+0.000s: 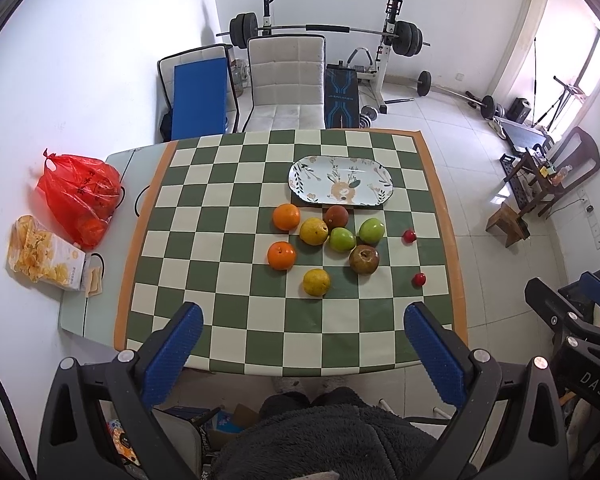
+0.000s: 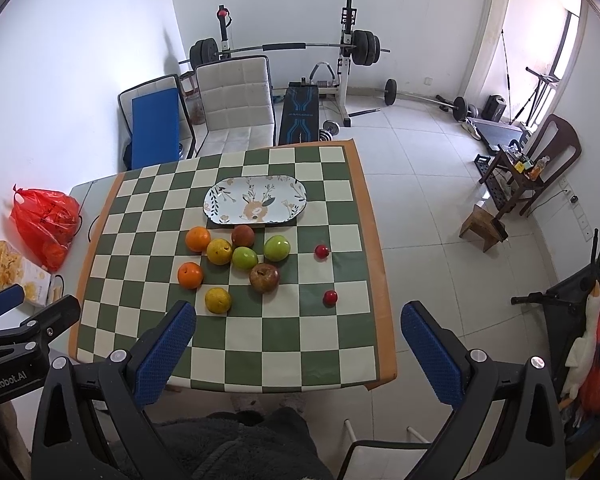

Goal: Organize fruits

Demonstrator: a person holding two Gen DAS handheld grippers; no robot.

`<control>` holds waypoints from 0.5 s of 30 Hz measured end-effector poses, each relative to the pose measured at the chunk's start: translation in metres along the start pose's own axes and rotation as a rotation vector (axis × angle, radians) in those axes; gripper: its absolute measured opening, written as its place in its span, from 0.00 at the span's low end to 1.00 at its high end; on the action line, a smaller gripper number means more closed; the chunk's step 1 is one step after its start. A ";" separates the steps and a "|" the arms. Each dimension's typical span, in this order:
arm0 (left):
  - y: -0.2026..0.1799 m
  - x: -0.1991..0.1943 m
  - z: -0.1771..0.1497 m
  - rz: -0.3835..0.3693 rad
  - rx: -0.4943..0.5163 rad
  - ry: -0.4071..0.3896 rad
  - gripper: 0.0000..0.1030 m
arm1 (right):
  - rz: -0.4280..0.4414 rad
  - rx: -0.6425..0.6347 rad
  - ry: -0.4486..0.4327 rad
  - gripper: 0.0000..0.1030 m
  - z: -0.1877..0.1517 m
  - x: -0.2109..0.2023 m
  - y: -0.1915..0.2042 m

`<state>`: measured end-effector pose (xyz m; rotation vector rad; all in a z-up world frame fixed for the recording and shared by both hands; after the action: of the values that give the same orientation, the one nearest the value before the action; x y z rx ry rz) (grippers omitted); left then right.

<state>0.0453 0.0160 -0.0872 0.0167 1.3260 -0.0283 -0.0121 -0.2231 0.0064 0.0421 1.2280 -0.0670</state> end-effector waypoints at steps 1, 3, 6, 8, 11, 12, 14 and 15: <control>-0.003 0.001 -0.001 -0.002 0.000 0.001 1.00 | 0.001 0.000 0.000 1.00 -0.001 0.000 0.000; 0.000 0.000 0.000 -0.001 -0.001 -0.001 1.00 | 0.001 -0.002 0.001 1.00 -0.002 0.001 0.000; 0.003 0.001 0.003 0.000 0.001 0.000 1.00 | 0.002 -0.002 -0.002 1.00 -0.001 0.000 -0.001; -0.001 -0.002 0.008 -0.002 -0.001 -0.003 1.00 | 0.002 -0.003 -0.003 1.00 0.011 0.000 0.003; 0.000 -0.002 0.011 -0.001 0.003 -0.004 1.00 | 0.004 -0.006 -0.008 1.00 0.015 -0.005 0.003; 0.001 -0.002 0.013 0.000 0.004 -0.004 1.00 | 0.003 -0.008 -0.009 1.00 0.016 -0.006 0.003; 0.000 -0.002 0.010 -0.003 -0.002 -0.003 1.00 | 0.006 -0.005 -0.009 1.00 0.017 -0.007 0.003; 0.002 -0.002 0.012 -0.003 -0.002 -0.004 1.00 | 0.003 -0.007 -0.008 1.00 0.016 -0.006 0.004</control>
<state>0.0561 0.0173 -0.0822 0.0133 1.3224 -0.0295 0.0008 -0.2202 0.0178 0.0372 1.2201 -0.0602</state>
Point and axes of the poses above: each gripper's, at about its wrist camera, not at the fingertips, and x roughly the way its jaws point, y to its left, z to its top, the point moved 10 cm from there along x, roughly the way its jaws point, and after that the axes turned 11 degrees about y, right-handed, at the moved point
